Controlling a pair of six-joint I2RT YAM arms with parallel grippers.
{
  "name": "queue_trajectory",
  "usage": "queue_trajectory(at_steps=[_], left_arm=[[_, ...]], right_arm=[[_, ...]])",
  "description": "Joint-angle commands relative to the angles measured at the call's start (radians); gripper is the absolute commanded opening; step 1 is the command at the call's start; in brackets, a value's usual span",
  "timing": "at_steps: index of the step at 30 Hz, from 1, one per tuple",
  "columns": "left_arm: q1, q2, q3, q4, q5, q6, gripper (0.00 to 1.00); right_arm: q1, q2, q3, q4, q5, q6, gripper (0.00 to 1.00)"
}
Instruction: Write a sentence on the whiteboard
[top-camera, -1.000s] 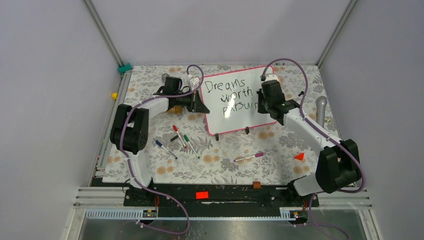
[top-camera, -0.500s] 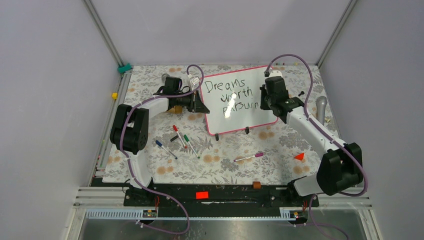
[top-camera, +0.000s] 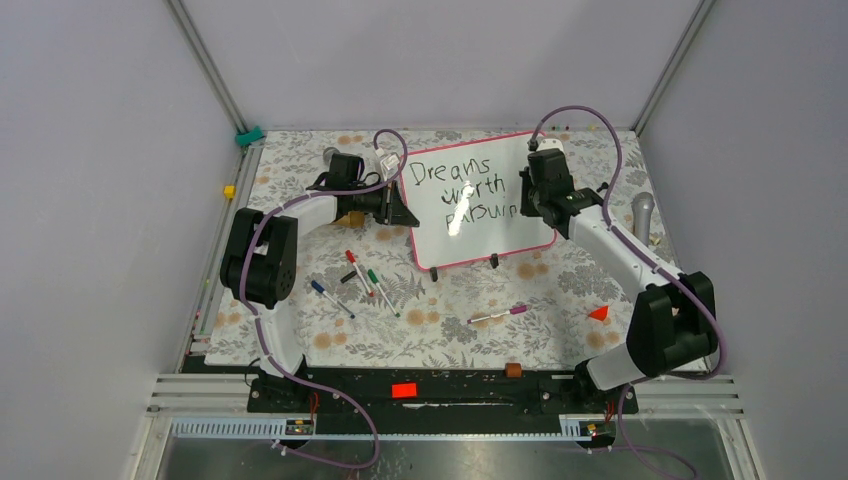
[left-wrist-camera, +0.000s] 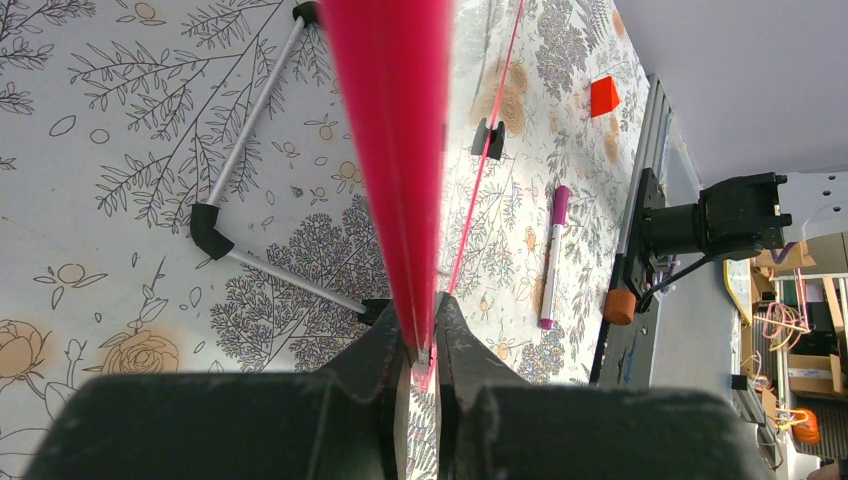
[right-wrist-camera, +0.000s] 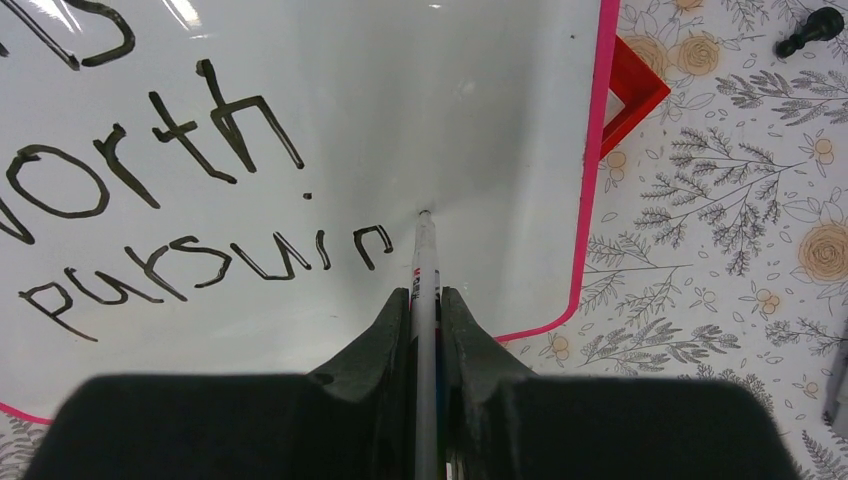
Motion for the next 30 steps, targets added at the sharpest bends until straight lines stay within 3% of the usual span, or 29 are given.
queue_trajectory(at_steps=[1, 30], left_arm=[[-0.048, 0.100, -0.055, -0.174, -0.261, 0.096, 0.00], [-0.048, 0.099, -0.055, -0.174, -0.265, 0.096, 0.00]], right_arm=[[-0.011, 0.027, 0.061, 0.007, 0.037, 0.002, 0.00], [-0.011, -0.006, -0.050, 0.036, -0.089, 0.044, 0.00]])
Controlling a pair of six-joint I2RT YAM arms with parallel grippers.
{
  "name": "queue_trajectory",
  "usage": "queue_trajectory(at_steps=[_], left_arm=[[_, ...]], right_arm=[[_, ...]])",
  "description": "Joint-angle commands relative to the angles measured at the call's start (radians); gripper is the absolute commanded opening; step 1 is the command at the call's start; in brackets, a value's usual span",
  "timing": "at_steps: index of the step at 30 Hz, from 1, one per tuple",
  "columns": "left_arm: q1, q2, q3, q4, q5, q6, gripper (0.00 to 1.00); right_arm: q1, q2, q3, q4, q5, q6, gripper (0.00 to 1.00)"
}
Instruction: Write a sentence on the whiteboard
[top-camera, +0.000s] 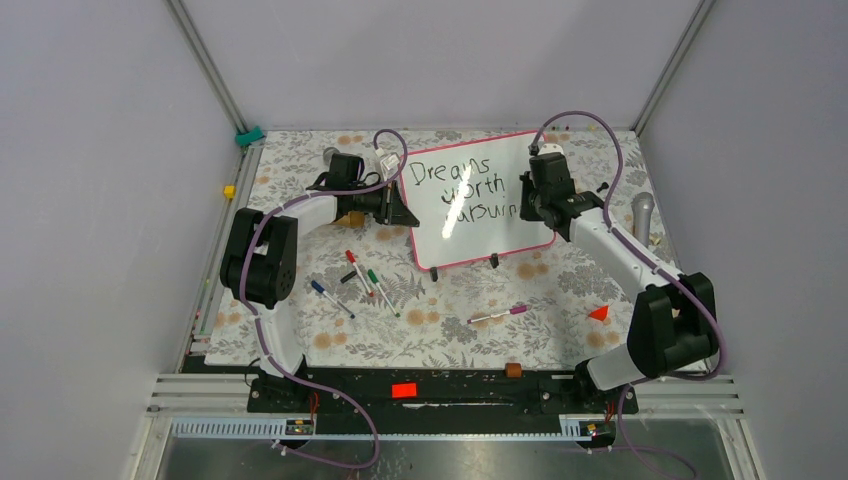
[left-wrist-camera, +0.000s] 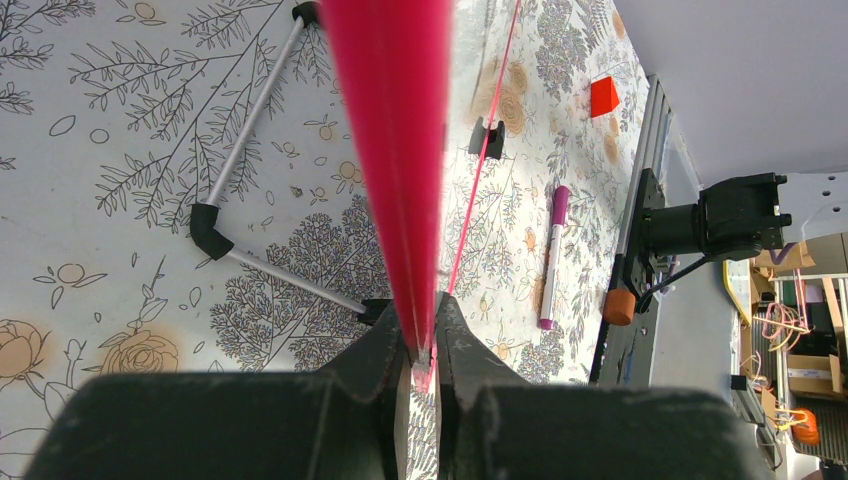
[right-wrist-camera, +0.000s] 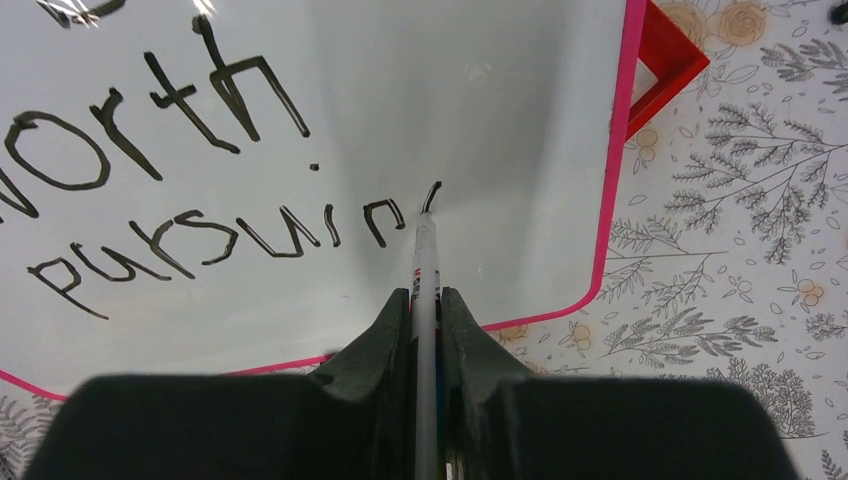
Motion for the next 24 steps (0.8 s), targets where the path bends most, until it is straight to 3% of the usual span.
queue_trajectory(at_steps=[1, 10, 24], left_arm=[[-0.046, 0.101, -0.054, -0.175, -0.266, 0.097, 0.00], [-0.048, 0.100, -0.054, -0.175, -0.268, 0.097, 0.00], [-0.047, 0.102, -0.052, -0.175, -0.271, 0.094, 0.00]], right_arm=[[-0.001, -0.014, -0.035, 0.027, -0.037, 0.015, 0.00], [-0.003, 0.000, -0.004, -0.016, 0.063, -0.009, 0.00], [-0.013, 0.057, 0.091, -0.023, 0.069, -0.010, 0.00]])
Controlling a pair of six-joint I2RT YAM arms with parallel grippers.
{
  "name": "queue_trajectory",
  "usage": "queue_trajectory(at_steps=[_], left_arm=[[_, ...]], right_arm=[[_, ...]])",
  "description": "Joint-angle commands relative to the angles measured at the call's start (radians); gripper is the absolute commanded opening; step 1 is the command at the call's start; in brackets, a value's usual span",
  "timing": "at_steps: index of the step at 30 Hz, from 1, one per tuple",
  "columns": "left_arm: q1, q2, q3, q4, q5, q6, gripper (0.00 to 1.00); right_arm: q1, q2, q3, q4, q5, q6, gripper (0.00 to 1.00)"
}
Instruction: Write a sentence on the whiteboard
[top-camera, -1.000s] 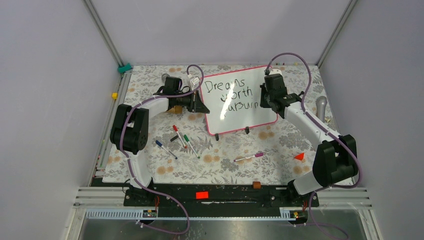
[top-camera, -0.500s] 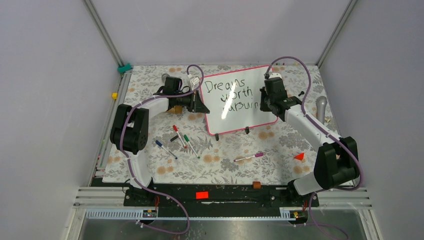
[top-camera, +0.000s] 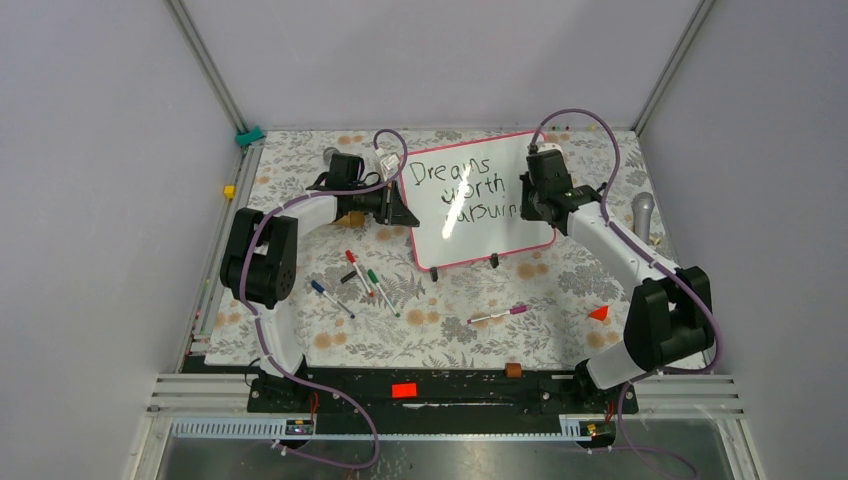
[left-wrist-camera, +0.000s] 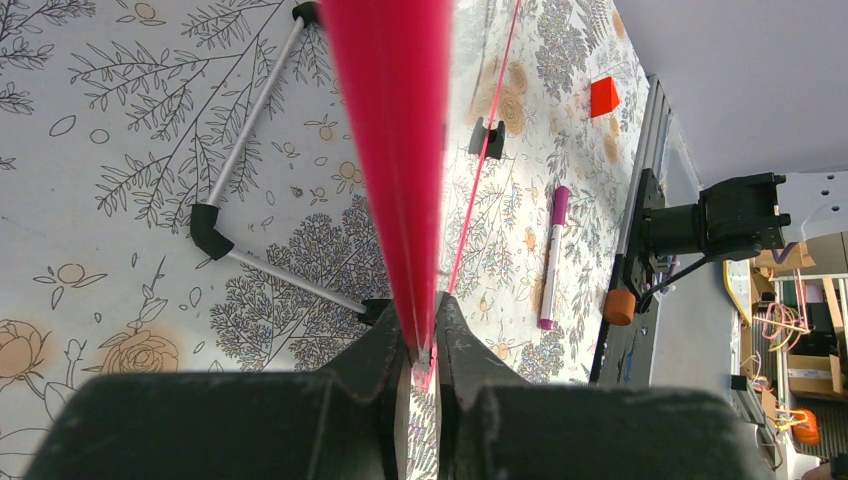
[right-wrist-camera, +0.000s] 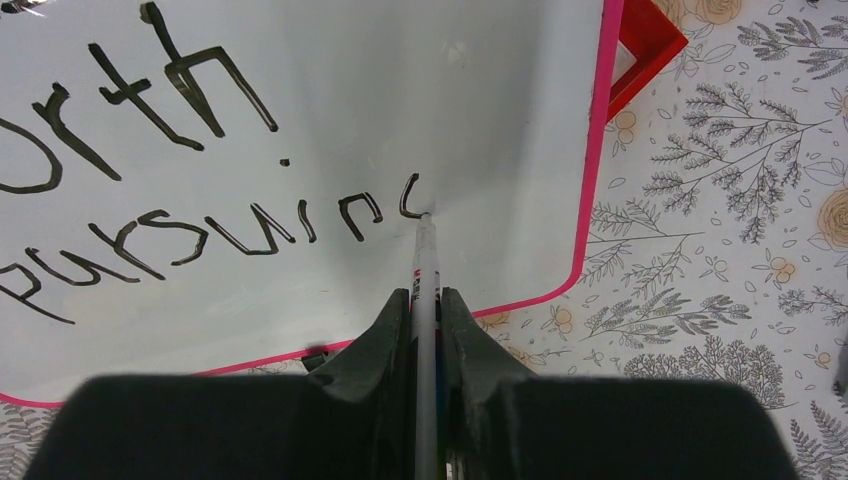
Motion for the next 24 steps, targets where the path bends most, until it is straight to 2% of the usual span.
queue_trajectory(at_steps=[1, 14, 24], left_arm=[[-0.047, 0.102, -0.052, -0.175, -0.271, 0.094, 0.00], [-0.047, 0.104, -0.048, -0.183, -0.270, 0.095, 0.00], [-0.048, 0.103, -0.050, -0.182, -0.268, 0.097, 0.00]], right_arm=[[-0.013, 0.036, 0.069, 0.044, 0.036, -0.009, 0.00], [-0.020, 0.055, 0.111, 0.044, 0.016, -0.008, 0.00], [-0.020, 0.023, 0.011, 0.045, 0.014, 0.004, 0.00]])
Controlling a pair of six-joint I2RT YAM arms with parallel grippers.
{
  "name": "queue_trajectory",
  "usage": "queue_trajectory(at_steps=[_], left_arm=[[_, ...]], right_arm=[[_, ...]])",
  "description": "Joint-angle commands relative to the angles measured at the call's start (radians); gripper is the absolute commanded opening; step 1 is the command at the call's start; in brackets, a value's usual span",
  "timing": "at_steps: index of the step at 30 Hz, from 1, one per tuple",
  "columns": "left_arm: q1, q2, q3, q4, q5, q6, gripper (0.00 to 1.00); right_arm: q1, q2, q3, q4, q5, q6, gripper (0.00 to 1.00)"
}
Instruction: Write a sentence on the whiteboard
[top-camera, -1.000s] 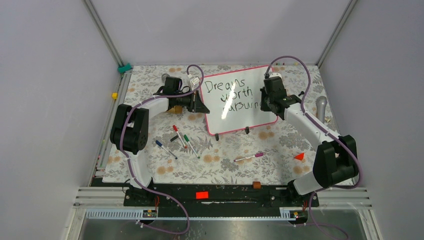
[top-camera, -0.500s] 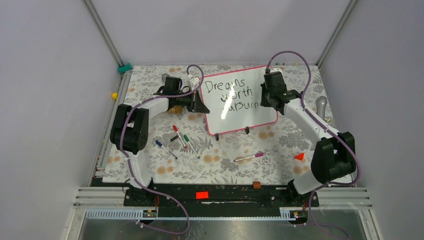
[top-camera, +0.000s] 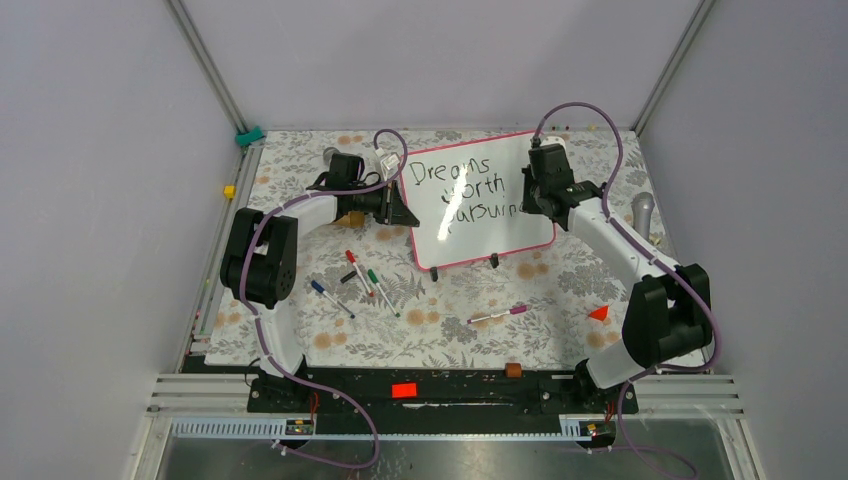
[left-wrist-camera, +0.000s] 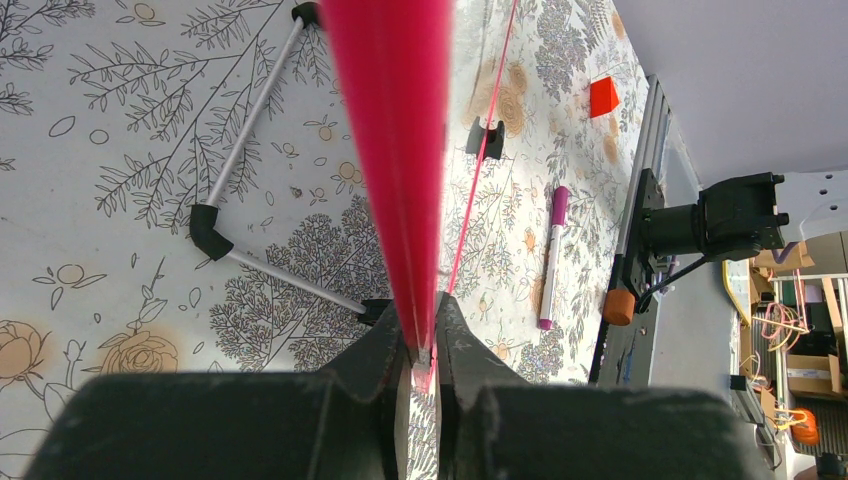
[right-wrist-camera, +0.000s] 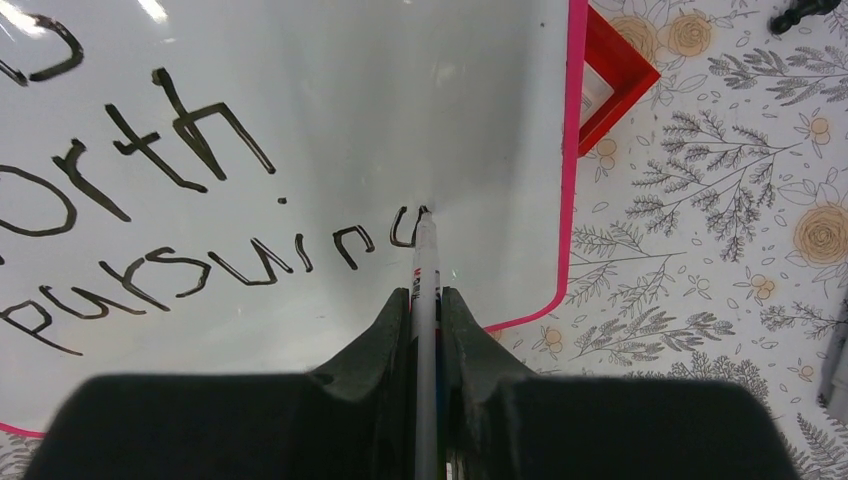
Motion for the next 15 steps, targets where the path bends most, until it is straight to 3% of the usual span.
queue_trajectory(at_steps=[1, 15], left_arm=[[-0.047, 0.103, -0.052, -0.180, -0.269, 0.097, 0.00], [-0.048, 0.102, -0.052, -0.180, -0.266, 0.097, 0.00]], right_arm=[[-0.006, -0.006, -0.054, 0.044, -0.006, 0.008, 0.00], [-0.007, -0.025, -0.143, 0.063, -0.091, 0.077, 0.00]])
